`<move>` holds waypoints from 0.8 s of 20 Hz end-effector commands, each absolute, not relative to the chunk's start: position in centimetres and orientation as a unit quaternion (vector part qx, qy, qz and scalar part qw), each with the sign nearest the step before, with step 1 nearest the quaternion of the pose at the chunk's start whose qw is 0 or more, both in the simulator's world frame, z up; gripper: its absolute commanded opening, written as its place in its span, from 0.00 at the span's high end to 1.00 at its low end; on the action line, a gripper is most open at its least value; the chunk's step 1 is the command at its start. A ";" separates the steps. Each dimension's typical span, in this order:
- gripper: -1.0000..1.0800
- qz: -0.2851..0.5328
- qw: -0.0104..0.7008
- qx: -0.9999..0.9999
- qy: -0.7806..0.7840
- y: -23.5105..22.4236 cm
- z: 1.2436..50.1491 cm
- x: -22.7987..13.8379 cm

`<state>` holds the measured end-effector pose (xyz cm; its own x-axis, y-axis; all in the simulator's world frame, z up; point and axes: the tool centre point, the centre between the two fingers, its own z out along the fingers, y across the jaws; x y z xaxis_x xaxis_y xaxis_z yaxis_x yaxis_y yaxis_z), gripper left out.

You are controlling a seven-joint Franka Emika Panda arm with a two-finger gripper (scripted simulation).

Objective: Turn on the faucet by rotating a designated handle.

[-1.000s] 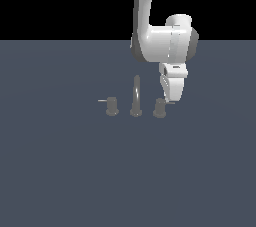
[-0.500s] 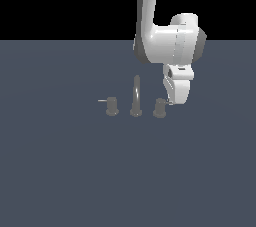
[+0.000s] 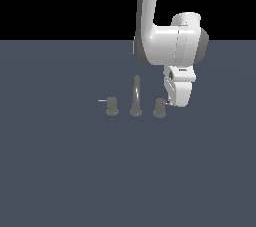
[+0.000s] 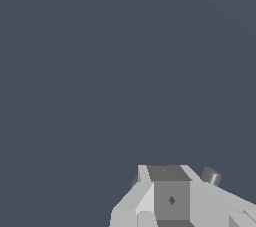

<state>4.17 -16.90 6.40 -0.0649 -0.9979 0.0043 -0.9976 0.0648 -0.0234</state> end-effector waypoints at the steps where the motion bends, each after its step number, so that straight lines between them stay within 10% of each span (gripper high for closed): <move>1: 1.00 -0.001 0.002 -0.683 0.730 -16.6 6.4 2.6; 16: 1.00 -0.003 0.001 -0.680 0.733 -14.6 6.4 -0.2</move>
<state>0.00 -16.64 6.33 -0.0963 -0.9953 0.0116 -0.9953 0.0962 -0.0111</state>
